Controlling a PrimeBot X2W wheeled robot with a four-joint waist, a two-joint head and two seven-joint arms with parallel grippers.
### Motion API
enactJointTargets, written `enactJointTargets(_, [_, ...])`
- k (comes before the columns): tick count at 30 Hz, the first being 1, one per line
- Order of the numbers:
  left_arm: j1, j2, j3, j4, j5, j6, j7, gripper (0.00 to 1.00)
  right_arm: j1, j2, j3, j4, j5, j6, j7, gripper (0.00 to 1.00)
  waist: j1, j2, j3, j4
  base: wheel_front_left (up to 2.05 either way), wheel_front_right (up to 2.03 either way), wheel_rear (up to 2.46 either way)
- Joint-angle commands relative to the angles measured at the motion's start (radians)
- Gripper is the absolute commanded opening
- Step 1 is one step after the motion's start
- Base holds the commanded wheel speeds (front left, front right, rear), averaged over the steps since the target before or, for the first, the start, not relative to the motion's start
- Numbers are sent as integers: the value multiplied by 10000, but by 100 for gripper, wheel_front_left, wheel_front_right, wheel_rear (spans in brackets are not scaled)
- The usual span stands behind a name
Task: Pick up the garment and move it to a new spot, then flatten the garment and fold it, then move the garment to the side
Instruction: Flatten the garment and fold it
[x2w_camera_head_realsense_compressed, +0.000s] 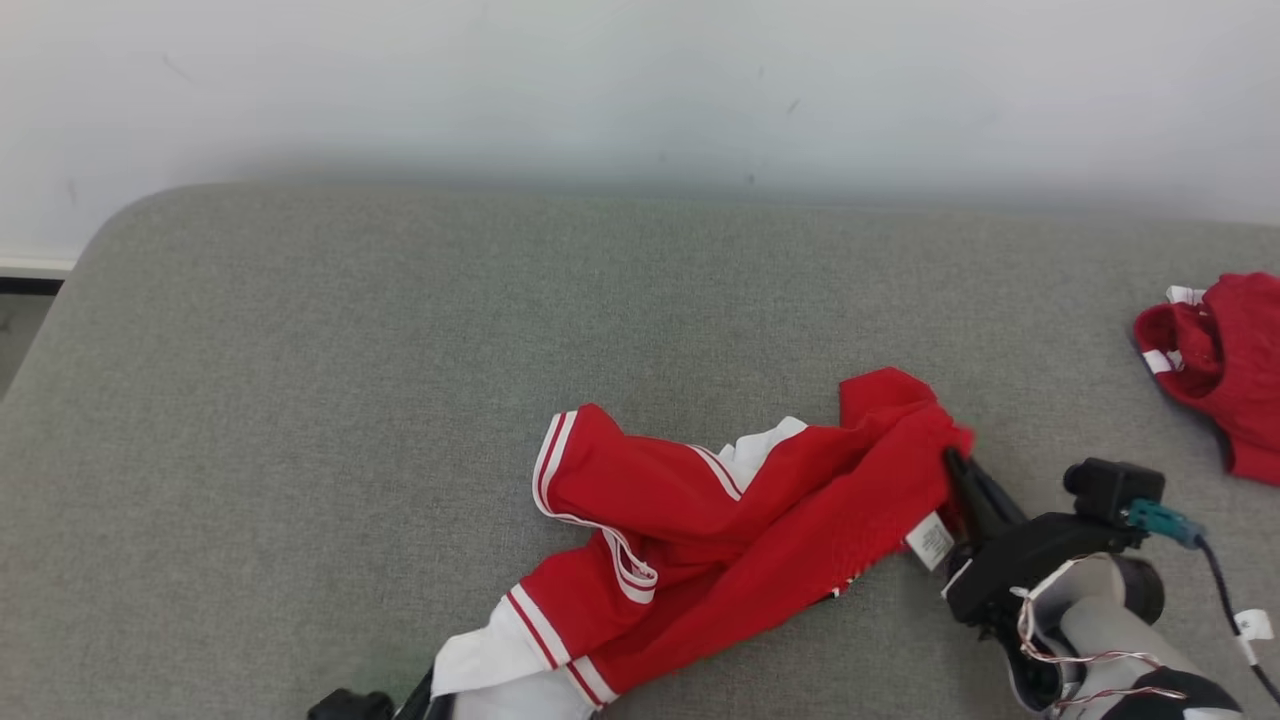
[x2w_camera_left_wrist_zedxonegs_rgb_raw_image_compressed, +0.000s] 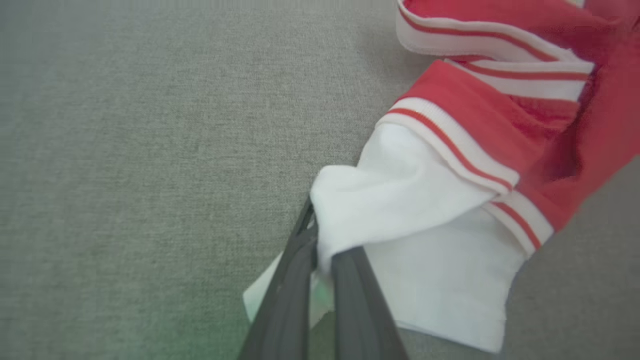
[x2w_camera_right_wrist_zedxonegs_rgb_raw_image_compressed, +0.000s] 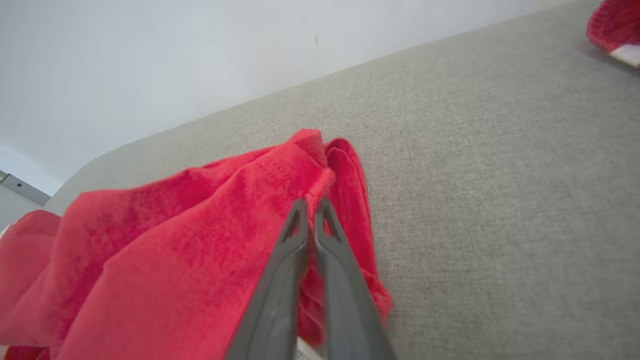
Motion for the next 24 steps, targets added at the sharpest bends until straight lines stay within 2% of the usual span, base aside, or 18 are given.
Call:
enactJointTargets(1, [342, 73, 226, -253, -78, 8, -27, 0, 216, -216, -290, -442, -400, -21, -73, 0, -2, -1, -190, -33, 0, 0, 0])
enactJointTargets(8, [1548, -20, 1044, -1682, -142, 13, -27, 0, 2351, -445, -2564, -2990, -1627, -21, -75, 0, -2, -1, -541, -59, 0, 0, 0])
enactJointTargets(14, [1607, -98, 1066, -2717, -209, 13, -27, 0, 3333, -437, -3090, -4382, -2048, -21, -77, 0, -2, -1, -519, -378, 0, 0, 0])
enactJointTargets(19, [-280, 459, 350, -2971, -912, 13, 238, 0, 1960, -323, -3071, -4481, -2254, -21, 281, 0, -2, -1, -98, -543, 0, 0, 0])
enactJointTargets(24, [-3655, 1598, -496, -3192, -1967, 13, 1756, 0, -1016, -254, -2842, -4192, -2345, -21, 1351, 0, -2, -1, 892, -684, 0, 0, 0])
